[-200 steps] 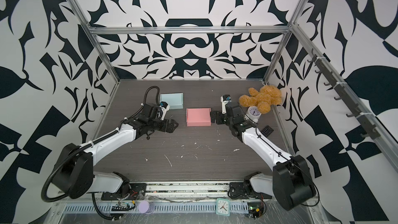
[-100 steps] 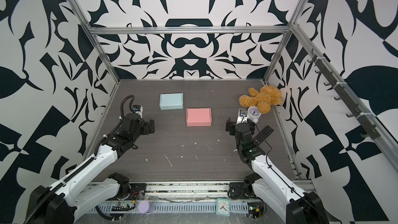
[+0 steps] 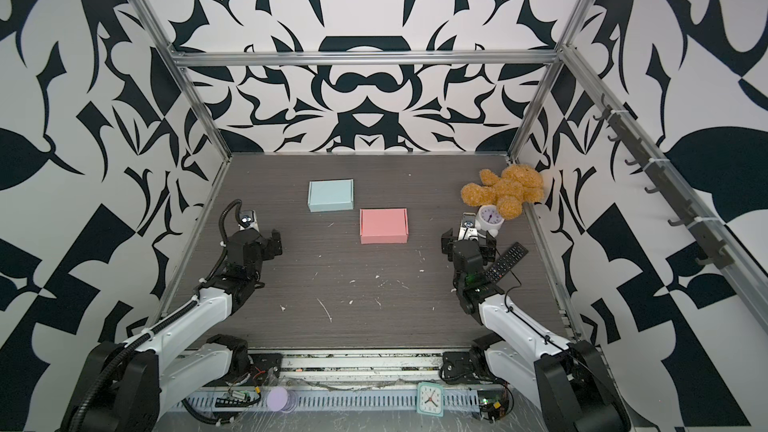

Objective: Fold the paper box

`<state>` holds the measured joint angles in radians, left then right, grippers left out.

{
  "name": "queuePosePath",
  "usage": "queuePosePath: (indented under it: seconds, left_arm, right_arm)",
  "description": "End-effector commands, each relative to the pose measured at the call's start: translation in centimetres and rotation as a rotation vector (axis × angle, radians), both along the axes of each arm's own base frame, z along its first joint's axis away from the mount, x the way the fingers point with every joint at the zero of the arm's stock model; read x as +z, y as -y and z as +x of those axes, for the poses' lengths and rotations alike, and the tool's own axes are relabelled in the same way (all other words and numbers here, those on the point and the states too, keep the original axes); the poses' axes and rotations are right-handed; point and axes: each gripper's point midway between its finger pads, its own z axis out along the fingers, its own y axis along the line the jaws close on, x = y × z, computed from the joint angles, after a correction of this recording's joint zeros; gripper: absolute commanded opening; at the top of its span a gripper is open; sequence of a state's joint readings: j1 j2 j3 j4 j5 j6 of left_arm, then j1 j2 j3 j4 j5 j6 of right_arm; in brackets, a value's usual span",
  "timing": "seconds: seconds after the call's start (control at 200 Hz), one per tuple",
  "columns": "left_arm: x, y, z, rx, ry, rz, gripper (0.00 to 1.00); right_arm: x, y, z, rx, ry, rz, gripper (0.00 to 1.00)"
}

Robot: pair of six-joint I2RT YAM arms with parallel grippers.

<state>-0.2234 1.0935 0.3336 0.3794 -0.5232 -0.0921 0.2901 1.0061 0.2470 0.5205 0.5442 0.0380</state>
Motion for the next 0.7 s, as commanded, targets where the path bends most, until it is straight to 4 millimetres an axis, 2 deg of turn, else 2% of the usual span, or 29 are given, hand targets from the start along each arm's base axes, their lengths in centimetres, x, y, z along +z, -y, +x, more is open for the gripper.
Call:
queuePosePath:
  seconds: [0.0, 0.205, 0.24, 0.42, 0.57, 0.695]
  left_arm:
    - [1.2, 0.1, 1.4, -0.026, 0.111, -0.002, 0.99]
    - [1.1, 0.7, 3.0, -0.074, 0.148, -0.003, 0.99]
    - [-0.1, 0.7, 3.2, -0.076, 0.115, 0.004, 0.99]
    - [-0.3, 0.6, 4.5, -0.085, 0.144, 0.003, 0.99]
    - [-1.6, 0.7, 5.3, -0.099, 0.128, -0.002, 0.99]
    - [-1.7, 1.0, 5.7, -0.118, 0.119, -0.001, 0.99]
  right_arm:
    - [0.2, 0.4, 0.6, 0.001, 0.06, 0.047, 0.99]
    - [-0.7, 0.2, 1.6, 0.022, 0.093, 0.027, 0.99]
    - [-0.8, 0.2, 1.9, 0.024, 0.098, 0.02, 0.99]
    - [-1.6, 0.5, 2.8, 0.014, 0.139, -0.015, 0.99]
    - [-2.7, 0.8, 3.6, 0.008, 0.106, 0.003, 0.99]
    - [-3.8, 0.8, 4.4, 0.014, 0.056, 0.005, 0.99]
